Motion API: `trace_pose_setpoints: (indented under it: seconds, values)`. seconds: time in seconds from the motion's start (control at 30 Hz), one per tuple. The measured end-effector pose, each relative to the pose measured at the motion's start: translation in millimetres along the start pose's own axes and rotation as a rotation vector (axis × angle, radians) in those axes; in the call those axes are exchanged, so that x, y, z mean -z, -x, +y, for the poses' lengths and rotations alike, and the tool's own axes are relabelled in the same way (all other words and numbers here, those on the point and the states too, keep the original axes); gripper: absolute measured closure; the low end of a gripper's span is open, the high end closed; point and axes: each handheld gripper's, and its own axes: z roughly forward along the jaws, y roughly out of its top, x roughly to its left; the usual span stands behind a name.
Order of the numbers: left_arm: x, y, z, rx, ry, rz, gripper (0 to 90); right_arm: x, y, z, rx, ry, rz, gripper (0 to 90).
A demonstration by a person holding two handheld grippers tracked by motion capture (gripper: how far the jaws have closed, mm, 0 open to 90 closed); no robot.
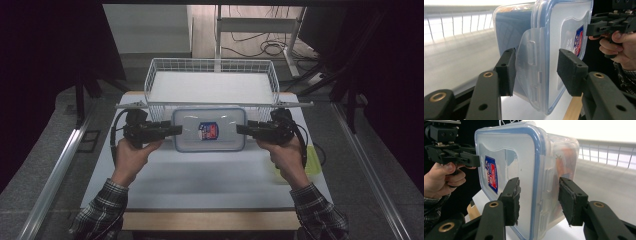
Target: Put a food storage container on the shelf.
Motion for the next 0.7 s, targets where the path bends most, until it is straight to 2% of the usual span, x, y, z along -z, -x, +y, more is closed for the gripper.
trace_pose_setpoints:
  seconds: [0.3, 0.4, 0.7]
  values:
    - [5.2, -6.7, 23.7, 0.003, 0.02, 0.003, 50.5, -3.6, -0.5, 23.8, 0.006, 0.014, -0.004, 52.8]
    - [5.5, -11.0, 35.6, 0.008, 0.024, 0.003, 50.5, -6.4, 2.6, 35.1, -0.003, 0.018, -0.002, 52.8]
    - [2.4, -18.8, 58.5, 0.01, 0.028, 0.002, 50.5, -10.0, 12.2, 58.1, -0.02, 0.022, 0.0, 52.8]
